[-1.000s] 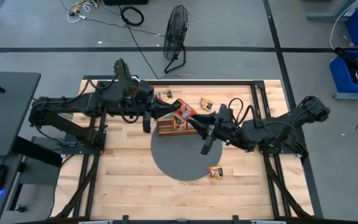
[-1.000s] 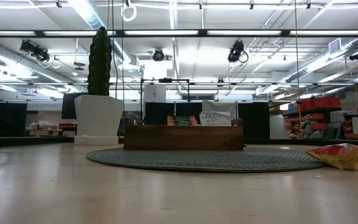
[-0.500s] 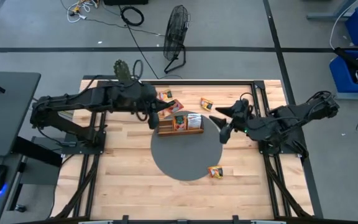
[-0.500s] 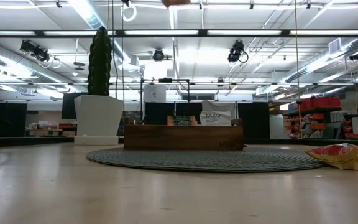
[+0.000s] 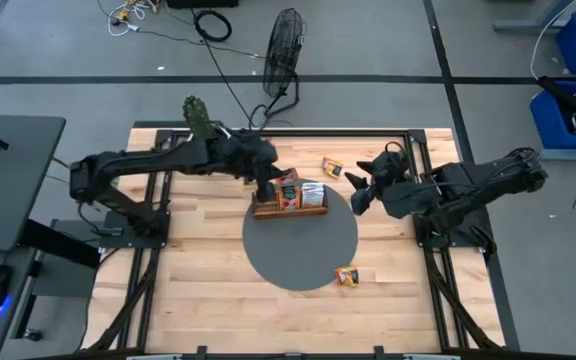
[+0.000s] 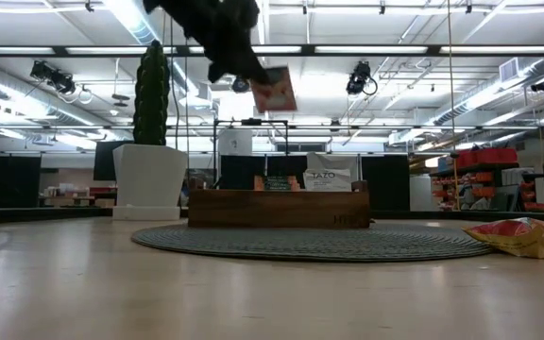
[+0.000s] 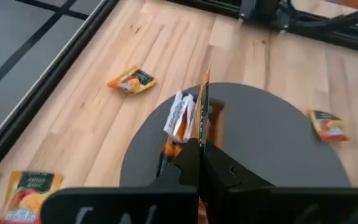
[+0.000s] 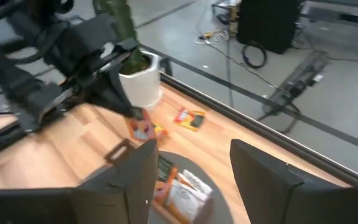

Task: Pick & Place Tea
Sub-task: Put the pink tea bag into the middle section of the wooden organizer

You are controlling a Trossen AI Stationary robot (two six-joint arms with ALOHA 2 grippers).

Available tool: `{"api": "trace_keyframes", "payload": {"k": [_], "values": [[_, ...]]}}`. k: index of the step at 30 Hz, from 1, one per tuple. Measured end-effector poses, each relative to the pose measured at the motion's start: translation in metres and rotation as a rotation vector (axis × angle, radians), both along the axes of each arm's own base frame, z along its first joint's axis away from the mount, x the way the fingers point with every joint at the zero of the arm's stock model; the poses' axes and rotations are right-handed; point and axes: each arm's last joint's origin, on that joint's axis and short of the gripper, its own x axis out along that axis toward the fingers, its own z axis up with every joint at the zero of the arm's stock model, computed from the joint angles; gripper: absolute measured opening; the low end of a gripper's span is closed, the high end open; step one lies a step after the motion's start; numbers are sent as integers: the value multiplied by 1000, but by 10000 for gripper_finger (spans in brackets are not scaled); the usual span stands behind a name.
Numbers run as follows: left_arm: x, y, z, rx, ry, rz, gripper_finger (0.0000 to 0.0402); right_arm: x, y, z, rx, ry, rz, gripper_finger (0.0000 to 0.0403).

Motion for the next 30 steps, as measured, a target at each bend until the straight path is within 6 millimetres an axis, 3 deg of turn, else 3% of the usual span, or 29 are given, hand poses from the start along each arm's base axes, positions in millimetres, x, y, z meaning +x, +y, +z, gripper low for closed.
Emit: {"api": "trace_keyframes", "payload": {"k": [9, 14, 21, 30], "values": [[26, 13, -63, -37, 133, -104, 2, -1, -23, -4, 18, 33, -128, 208], [36, 15, -87, -65, 189, -101, 2, -2, -30, -6, 15, 53, -160, 208], [42, 17, -104, -107, 229, -83, 2, -2, -39, -6, -26, 108, -169, 207], [46, 17, -108, -121, 212, -73, 2, -2, -45, -7, -34, 124, -192, 207]]}}
